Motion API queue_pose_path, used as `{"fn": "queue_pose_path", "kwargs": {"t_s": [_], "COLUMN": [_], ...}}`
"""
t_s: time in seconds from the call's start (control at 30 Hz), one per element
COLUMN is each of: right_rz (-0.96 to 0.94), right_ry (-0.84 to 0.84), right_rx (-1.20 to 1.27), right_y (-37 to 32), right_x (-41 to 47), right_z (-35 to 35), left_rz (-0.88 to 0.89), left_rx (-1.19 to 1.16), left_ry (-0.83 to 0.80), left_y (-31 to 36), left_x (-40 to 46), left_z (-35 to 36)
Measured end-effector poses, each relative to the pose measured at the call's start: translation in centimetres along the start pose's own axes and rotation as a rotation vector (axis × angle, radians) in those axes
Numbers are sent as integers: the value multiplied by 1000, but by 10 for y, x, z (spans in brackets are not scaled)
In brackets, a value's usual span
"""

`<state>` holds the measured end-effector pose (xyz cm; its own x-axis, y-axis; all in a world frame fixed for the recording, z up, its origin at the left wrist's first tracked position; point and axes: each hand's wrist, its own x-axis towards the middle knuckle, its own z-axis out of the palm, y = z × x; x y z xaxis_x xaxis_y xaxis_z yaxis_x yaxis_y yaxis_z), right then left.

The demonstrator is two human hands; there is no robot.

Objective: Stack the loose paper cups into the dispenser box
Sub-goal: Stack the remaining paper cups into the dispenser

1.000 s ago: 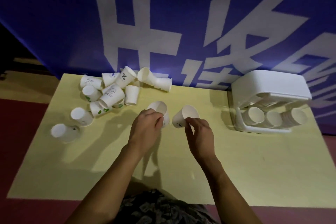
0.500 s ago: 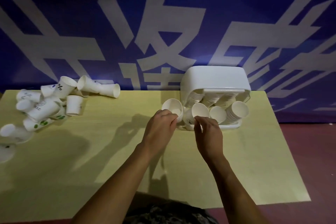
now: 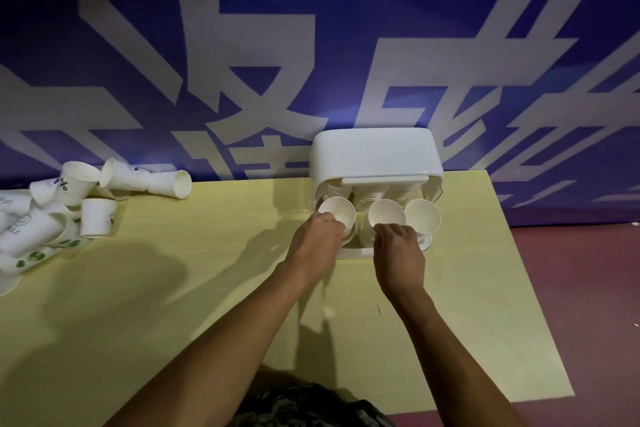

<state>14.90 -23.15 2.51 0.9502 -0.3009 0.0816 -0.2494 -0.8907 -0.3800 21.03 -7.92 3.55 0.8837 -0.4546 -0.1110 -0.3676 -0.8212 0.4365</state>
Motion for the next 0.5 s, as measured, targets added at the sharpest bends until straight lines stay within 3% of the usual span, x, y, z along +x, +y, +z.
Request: {"fn": "queue_pose_path", "kwargs": {"t_s": [0.27, 0.5], "right_rz": [-55, -138], "right_ry": [-235, -144], "right_rx": [-95, -80], "right_y": [24, -5], "right_x": [17, 16], "right_z": [30, 23], "left_rz": [-13, -18], "left_rx": [47, -166], "left_ry": [-168, -22], "left_y": [-10, -24], "left_x": [18, 2], "left_z": [36, 22]}}
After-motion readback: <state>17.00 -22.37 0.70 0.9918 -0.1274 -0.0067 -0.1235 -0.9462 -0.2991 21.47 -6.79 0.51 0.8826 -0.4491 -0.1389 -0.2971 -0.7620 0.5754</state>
